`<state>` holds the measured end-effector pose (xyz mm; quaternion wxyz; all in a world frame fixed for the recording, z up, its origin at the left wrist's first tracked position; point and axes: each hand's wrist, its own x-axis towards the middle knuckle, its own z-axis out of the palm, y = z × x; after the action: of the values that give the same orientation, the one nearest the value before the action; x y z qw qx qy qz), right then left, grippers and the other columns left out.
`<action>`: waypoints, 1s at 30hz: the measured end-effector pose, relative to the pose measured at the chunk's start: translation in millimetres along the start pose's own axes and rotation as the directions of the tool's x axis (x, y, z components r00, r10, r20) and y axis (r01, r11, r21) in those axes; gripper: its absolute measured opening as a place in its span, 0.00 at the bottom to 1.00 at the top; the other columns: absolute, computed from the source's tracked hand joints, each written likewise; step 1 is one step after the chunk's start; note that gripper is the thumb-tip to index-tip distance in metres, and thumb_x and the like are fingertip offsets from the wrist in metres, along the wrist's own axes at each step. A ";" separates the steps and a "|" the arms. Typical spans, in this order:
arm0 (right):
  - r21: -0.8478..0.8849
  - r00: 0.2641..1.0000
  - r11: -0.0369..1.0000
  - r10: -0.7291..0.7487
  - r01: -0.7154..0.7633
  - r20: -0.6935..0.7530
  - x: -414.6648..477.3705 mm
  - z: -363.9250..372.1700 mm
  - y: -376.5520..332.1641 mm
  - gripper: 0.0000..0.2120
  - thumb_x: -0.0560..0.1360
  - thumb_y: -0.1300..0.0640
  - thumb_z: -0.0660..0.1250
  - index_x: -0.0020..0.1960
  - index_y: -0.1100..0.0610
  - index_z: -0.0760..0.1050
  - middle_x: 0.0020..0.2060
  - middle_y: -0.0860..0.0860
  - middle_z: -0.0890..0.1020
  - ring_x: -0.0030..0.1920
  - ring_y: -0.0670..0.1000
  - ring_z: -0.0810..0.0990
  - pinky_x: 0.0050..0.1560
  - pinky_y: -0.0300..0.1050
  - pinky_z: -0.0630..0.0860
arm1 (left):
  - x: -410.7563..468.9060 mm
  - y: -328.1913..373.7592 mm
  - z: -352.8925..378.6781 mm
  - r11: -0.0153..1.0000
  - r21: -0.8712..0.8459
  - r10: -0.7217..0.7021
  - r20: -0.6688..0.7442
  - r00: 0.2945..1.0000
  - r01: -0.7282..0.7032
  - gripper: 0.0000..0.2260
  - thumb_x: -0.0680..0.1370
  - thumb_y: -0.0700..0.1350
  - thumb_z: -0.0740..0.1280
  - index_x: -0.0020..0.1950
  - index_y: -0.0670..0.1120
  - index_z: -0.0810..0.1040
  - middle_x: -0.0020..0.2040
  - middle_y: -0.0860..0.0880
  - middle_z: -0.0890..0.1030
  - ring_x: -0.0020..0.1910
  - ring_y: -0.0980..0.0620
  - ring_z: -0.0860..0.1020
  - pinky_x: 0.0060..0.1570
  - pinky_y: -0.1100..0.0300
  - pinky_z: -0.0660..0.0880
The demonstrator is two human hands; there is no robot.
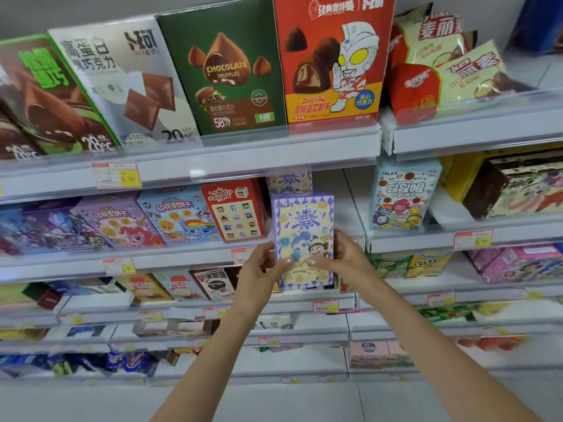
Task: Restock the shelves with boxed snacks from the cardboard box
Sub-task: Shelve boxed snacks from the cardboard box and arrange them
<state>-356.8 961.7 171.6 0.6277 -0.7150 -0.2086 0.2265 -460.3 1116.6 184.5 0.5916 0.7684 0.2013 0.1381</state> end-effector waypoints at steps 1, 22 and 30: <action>-0.001 0.999 1.000 -0.008 0.008 -0.039 4.3 0.7 -2.9 0.26 0.66 0.59 0.77 0.60 0.50 0.71 0.53 0.49 0.82 0.52 0.48 0.81 0.52 0.44 0.79 | 2.8 0.4 0.9 0.998 0.060 0.029 -0.007 1.000 -0.028 0.12 0.74 0.48 0.70 0.56 0.54 0.73 0.54 0.47 0.80 0.52 0.46 0.79 0.52 0.47 0.78; -0.216 0.881 0.964 -0.232 0.153 -0.412 79.1 22.7 -10.8 0.32 0.65 0.64 0.77 0.64 0.58 0.67 0.58 0.56 0.73 0.52 0.51 0.76 0.55 0.50 0.77 | 19.4 -16.6 -30.9 0.893 0.432 0.214 -0.154 0.965 -0.129 0.13 0.77 0.41 0.66 0.61 0.42 0.73 0.63 0.43 0.71 0.54 0.47 0.77 0.48 0.55 0.75; -0.368 0.961 0.930 -0.095 -0.007 -0.258 91.6 11.7 -14.1 0.51 0.64 0.62 0.78 0.76 0.56 0.48 0.72 0.57 0.60 0.72 0.57 0.60 0.68 0.51 0.62 | 26.1 -13.8 -33.9 0.900 0.416 0.210 -0.156 0.965 -0.128 0.14 0.78 0.41 0.65 0.63 0.43 0.72 0.63 0.44 0.71 0.53 0.50 0.77 0.46 0.56 0.76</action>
<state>-289.7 1026.2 178.7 0.5113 -0.8385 -0.1752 0.0695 -454.6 1160.9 179.3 0.3835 0.8707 0.2152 0.2203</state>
